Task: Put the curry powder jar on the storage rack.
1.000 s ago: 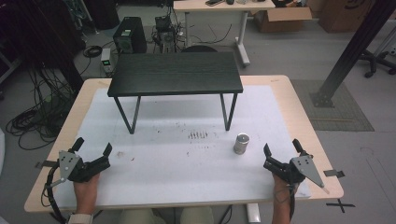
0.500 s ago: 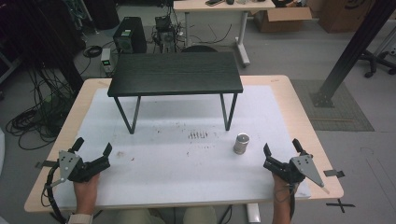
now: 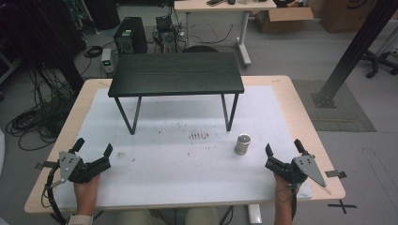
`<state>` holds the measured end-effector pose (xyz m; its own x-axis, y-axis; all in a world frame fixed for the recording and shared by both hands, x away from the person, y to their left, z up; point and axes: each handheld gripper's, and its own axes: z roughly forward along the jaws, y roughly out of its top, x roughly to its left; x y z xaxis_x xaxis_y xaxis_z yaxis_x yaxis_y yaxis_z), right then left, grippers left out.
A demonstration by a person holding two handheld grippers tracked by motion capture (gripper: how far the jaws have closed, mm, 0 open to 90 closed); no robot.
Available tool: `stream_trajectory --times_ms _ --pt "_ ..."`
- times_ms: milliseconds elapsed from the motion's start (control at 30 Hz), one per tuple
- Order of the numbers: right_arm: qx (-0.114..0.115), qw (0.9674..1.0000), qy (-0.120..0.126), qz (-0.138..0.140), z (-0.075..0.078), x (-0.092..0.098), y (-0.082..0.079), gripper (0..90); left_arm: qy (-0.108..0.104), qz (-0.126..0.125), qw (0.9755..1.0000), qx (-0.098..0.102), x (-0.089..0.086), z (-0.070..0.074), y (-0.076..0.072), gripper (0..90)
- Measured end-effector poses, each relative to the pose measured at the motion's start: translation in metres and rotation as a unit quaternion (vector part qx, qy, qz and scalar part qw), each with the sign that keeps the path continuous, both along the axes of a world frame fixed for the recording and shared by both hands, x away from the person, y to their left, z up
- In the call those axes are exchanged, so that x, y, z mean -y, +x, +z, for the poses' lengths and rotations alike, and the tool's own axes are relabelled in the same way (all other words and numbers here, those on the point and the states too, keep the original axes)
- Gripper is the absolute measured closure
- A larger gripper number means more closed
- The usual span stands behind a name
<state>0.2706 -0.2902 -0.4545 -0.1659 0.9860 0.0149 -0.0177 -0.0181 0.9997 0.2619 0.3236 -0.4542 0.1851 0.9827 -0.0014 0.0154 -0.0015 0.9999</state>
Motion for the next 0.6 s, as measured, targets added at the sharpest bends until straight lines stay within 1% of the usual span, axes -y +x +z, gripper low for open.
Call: stream_trajectory --times_ms 67,167,233,333,400,467,567,600 --pt "-0.001 1.0 0.006 0.003 0.001 0.0 0.0 0.0 0.0 0.0 1.0 0.0 0.0 0.0 0.0 0.3" --pt "0.001 1.0 0.006 0.004 0.004 -0.001 0.0 0.0 0.0 0.0 1.0 0.0 0.0 0.0 0.0 0.3" --pt "0.003 1.0 0.005 0.007 0.008 -0.003 0.0 0.0 0.0 0.0 1.0 0.0 0.0 0.0 0.0 0.3" --pt "0.006 0.9999 -0.003 0.015 0.016 -0.007 0.001 0.0 -0.001 0.0 1.0 0.0 0.0 0.0 0.0 0.3" --pt "0.007 0.9998 -0.004 0.016 0.018 -0.008 0.001 0.0 0.0 0.0 1.0 0.0 0.0 0.0 0.0 0.3" --pt "0.01 0.9997 0.001 0.024 0.023 -0.012 0.0 0.0 0.0 0.0 1.0 0.0 0.0 0.0 0.0 0.3" --pt "0.011 0.9995 0.001 0.029 0.026 -0.015 0.0 0.0 0.0 0.0 1.0 0.0 0.0 0.0 0.0 0.3" --pt "0.011 0.9993 0.0 0.036 0.028 -0.019 0.0 0.0 0.0 0.0 1.0 0.001 0.0 0.0 0.0 0.3"
